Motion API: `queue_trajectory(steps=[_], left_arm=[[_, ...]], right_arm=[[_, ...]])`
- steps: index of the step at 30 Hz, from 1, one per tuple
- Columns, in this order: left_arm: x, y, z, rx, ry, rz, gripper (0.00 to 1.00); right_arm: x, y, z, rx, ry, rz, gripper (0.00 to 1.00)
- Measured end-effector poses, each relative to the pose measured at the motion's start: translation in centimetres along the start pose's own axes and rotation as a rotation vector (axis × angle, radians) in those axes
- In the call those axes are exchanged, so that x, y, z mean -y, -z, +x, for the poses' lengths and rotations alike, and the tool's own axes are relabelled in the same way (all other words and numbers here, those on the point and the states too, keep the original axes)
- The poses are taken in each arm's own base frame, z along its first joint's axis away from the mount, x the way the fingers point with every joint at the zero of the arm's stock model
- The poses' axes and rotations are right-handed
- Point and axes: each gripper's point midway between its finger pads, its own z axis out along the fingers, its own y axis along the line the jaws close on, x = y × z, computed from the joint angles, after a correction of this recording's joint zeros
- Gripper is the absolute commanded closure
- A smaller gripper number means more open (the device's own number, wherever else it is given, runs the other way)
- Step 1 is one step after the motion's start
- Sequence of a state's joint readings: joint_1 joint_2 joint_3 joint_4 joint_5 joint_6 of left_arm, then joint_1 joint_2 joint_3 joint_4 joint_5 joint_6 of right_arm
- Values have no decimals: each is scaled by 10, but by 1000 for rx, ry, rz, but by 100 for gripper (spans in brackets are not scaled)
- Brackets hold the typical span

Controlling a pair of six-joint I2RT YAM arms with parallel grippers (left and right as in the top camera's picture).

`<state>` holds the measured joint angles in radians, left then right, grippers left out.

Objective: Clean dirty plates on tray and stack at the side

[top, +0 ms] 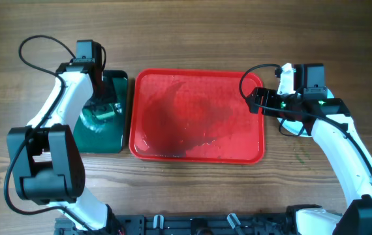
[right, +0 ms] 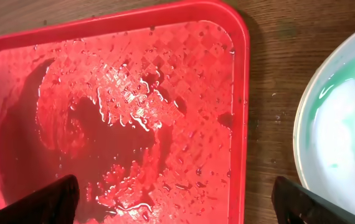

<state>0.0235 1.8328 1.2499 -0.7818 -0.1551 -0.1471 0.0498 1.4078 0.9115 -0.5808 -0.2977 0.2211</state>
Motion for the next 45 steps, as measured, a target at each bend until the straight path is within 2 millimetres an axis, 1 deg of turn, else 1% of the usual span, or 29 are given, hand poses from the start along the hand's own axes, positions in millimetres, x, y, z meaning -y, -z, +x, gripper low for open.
queue_trajectory(steps=[2, 5, 7, 8, 10, 11, 13, 14, 15, 16, 20, 23, 24, 25, 26, 28, 32, 34, 36, 37, 38, 39, 40, 41, 43, 45], left_arm=[[1, 0, -1, 3, 1, 8, 0], [1, 3, 3, -21, 7, 7, 0], [0, 16, 0, -22, 19, 10, 0], [1, 31, -8, 6, 23, 19, 0], [3, 70, -28, 113, 37, 49, 0], [4, 92, -36, 173, 40, 65, 0], [3, 140, -46, 302, 48, 103, 0], [2, 155, -47, 340, 52, 114, 0], [1, 162, -48, 358, 55, 119, 0], [0, 170, -48, 377, 58, 124, 0], [1, 165, -47, 362, 56, 120, 0], [1, 165, -47, 361, 56, 120, 0], [1, 165, -47, 361, 56, 120, 0], [1, 165, -47, 361, 56, 120, 0], [1, 165, -47, 361, 56, 120, 0], [1, 165, -47, 362, 56, 120, 0], [1, 165, -47, 361, 56, 120, 0], [1, 165, -47, 361, 56, 120, 0], [1, 165, -47, 361, 56, 120, 0], [1, 165, -47, 361, 56, 120, 0], [1, 165, -47, 361, 57, 120, 0], [1, 165, -47, 361, 58, 121, 0], [1, 164, -47, 360, 59, 121, 0], [1, 164, -47, 359, 58, 121, 0], [1, 164, -47, 361, 59, 121, 0], [1, 164, -47, 360, 59, 121, 0]], right_arm=[[1, 0, 0, 0, 8, 4, 0], [1, 2, 4, -22, 8, 12, 1], [-2, 10, 0, -33, 8, 15, 1], [-7, 19, -10, -16, 21, 13, 0], [-14, 35, -22, 6, 38, 9, 0], [-18, 44, -27, 19, 45, 7, 0], [-30, 72, -39, 69, 65, -3, 1], [-34, 84, -43, 89, 71, -7, 0], [-41, 103, -47, 127, 83, -14, 0], [-45, 115, -49, 151, 89, -16, 0], [-61, 175, -47, 278, 126, -31, 0], [-77, 214, -39, 384, 124, -92, 0], [-80, 224, -35, 407, 112, -105, 0], [-81, 229, -31, 415, 106, -108, 0], [-78, 237, -23, 424, 89, -98, 0], [-72, 246, -17, 450, 81, -63, 0], [-51, 256, -24, 521, 56, 64, 0], [-49, 262, -37, 587, 77, 89, 0], [-51, 266, -57, 699, 128, 93, 0], [-51, 262, -64, 752, 165, 91, 0], [-50, 257, -65, 773, 185, 90, 0], [-53, 257, -74, 868, 227, 66, 0], [-51, 248, -71, 905, 261, 54, 0], [-48, 238, -63, 937, 293, 44, 0], [-46, 223, -49, 980, 335, 19, 0], [-40, 205, -29, 1037, 362, -8, 0]])
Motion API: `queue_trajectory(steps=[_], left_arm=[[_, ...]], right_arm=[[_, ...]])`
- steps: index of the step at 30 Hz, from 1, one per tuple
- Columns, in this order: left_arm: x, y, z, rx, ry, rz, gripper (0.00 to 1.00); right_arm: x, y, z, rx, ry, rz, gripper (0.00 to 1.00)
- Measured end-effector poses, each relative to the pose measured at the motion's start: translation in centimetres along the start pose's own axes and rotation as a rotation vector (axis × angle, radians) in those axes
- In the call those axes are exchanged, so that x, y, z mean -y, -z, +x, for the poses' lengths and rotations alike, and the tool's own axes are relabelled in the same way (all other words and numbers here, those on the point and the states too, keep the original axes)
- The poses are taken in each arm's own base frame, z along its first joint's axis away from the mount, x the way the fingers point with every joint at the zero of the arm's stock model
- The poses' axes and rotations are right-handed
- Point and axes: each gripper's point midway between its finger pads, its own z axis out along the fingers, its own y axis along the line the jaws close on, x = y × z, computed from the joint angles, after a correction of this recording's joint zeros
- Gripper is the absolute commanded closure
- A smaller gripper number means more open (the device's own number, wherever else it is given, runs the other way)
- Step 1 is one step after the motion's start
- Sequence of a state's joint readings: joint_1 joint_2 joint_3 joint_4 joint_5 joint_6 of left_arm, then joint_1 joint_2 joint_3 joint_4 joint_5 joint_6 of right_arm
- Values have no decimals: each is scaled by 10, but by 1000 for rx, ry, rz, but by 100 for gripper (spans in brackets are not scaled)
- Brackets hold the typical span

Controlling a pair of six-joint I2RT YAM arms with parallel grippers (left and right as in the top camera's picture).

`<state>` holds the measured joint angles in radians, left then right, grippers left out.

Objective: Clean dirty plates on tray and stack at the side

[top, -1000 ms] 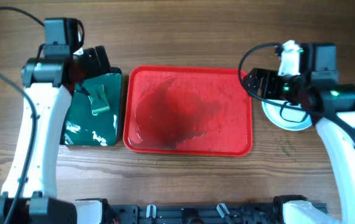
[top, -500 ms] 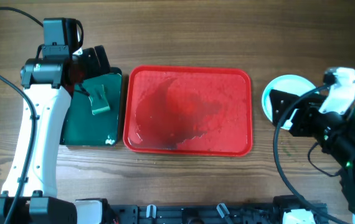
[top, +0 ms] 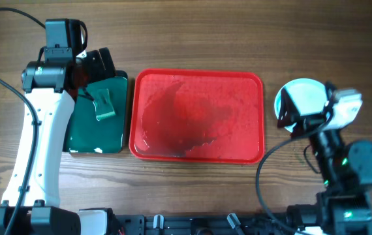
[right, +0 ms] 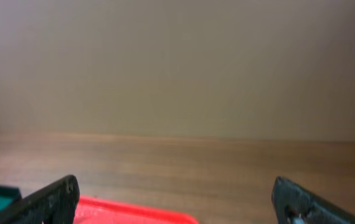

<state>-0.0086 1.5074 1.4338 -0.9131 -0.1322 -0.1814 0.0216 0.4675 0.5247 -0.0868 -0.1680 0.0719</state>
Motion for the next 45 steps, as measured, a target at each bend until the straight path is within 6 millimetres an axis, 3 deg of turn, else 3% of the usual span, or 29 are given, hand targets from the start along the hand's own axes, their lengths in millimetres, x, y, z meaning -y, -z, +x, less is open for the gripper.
queue_trajectory(steps=[9, 15, 41, 44, 45], left_arm=[[0, -1, 0, -1, 0, -1, 0], [0, -1, 0, -1, 0, -1, 0], [0, 0, 0, -1, -1, -1, 0], [3, 5, -14, 103, 9, 27, 0], [5, 16, -22, 205, 23, 60, 0]], right_arm=[[-11, 18, 102, 66, 11, -72, 0], [-24, 19, 127, 16, 4, -129, 0], [-28, 20, 126, 21, 5, -145, 0], [-28, 20, 126, 21, 5, -145, 0], [-28, 20, 126, 21, 4, -145, 0]])
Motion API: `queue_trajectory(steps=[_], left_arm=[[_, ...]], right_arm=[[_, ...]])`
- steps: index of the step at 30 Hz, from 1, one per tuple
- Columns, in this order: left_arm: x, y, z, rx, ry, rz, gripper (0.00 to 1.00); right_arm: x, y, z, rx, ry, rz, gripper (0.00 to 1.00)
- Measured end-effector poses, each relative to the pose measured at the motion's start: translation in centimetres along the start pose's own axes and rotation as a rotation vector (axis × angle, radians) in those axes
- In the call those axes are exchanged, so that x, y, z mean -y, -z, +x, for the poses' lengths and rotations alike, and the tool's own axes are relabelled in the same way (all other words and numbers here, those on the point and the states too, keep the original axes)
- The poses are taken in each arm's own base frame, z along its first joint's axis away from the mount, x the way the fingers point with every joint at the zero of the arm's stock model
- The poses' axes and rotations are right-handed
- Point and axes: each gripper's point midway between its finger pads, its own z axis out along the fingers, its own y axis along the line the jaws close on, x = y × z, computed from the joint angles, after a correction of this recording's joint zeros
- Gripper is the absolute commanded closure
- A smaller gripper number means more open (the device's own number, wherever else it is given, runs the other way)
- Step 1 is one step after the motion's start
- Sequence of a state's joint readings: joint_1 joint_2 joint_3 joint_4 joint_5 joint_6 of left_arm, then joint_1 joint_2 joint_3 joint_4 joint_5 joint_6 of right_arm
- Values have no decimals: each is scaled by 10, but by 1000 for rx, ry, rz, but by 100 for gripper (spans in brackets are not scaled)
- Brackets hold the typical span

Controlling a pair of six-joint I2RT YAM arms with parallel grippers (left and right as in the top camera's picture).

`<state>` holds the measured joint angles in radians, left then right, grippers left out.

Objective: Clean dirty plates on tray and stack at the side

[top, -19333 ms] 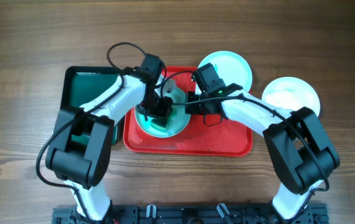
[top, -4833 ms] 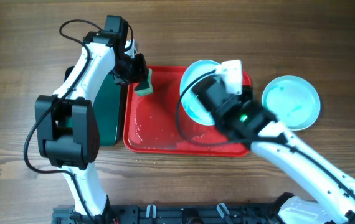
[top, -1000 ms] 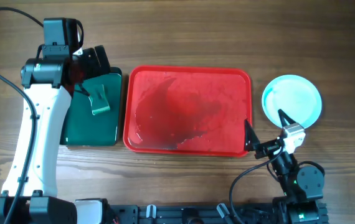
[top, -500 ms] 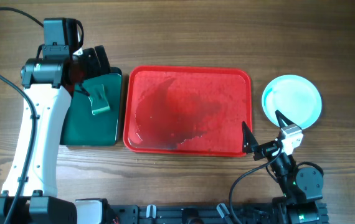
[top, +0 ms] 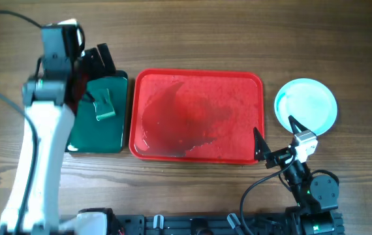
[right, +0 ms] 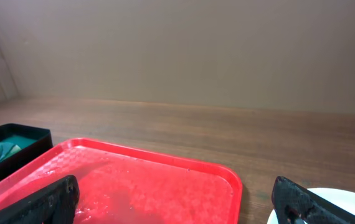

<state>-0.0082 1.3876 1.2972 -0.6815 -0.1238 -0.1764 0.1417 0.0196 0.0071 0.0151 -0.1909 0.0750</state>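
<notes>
The red tray lies mid-table, wet, with no plate on it; it also fills the lower left of the right wrist view. One white plate with a teal tint rests on the wood to the tray's right, and its rim shows at the wrist view's corner. My right gripper is open and empty near the front edge, between tray and plate. My left gripper hangs open over the basin's far edge, holding nothing.
A dark green basin sits left of the tray, with a green sponge lying in it. The left arm stands along the table's left side. Bare wood surrounds the tray and the plate.
My right arm has drawn back from beside the plate to the table's front edge, so the whole plate now shows. The left arm has barely shifted.
First my left gripper was down in the basin at the sponge and my right gripper hung over the tray's right end. Then the left was up with the sponge left in the basin, and the right was raised by the plate. Now the right is at the front edge.
</notes>
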Motion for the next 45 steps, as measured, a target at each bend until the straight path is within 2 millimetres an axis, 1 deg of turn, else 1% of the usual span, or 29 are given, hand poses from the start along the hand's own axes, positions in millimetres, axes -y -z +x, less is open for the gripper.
queue_trajectory(steps=[2, 3, 4, 5, 6, 7, 8, 10, 14, 18, 20, 25, 27, 31, 34, 45], left_arm=[[2, 24, -8, 144, 18, 56, 0], [2, 42, -9, 221, 26, 88, 0], [2, 65, -6, 326, 35, 132, 0], [2, 76, -3, 380, 37, 159, 0], [2, 85, 3, 443, 40, 190, 0], [1, 92, 15, 490, 40, 218, 0], [-1, 97, 36, 520, 38, 243, 0], [-3, 107, 57, 598, 35, 288, 0], [-7, 103, 94, 692, 30, 338, 0], [-9, 90, 119, 732, 26, 361, 0], [-9, 84, 127, 731, 23, 363, 0], [-9, 79, 136, 746, -12, 365, 0], [-9, 74, 142, 739, -19, 361, 0], [-11, 60, 158, 673, -26, 348, 0], [-12, 55, 165, 641, -27, 342, 0], [-12, 56, 165, 643, -27, 342, 0]], right_arm=[[0, 0, 0, 0, -2, 0, 0], [0, 0, 0, -1, -2, 0, 0], [0, 0, 0, -1, -3, 0, 0], [0, 0, 1, -2, -3, 0, 1], [0, 0, 1, -3, -3, 0, 0], [0, 0, 1, -3, -3, 1, 0], [0, 0, 1, -2, -3, 1, 0], [0, 0, 1, -2, -3, 1, 0], [0, 0, 1, -3, -3, 0, 0], [0, 0, 1, -3, -3, 0, 0], [0, 0, 1, -3, -3, 0, 0], [0, 0, 1, -3, -3, 0, 0], [0, 0, 1, -3, -3, 0, 0], [0, 0, 1, -3, -3, 1, 0], [0, 0, 1, -3, -3, 0, 0], [0, 0, 1, -3, -3, 0, 0]])
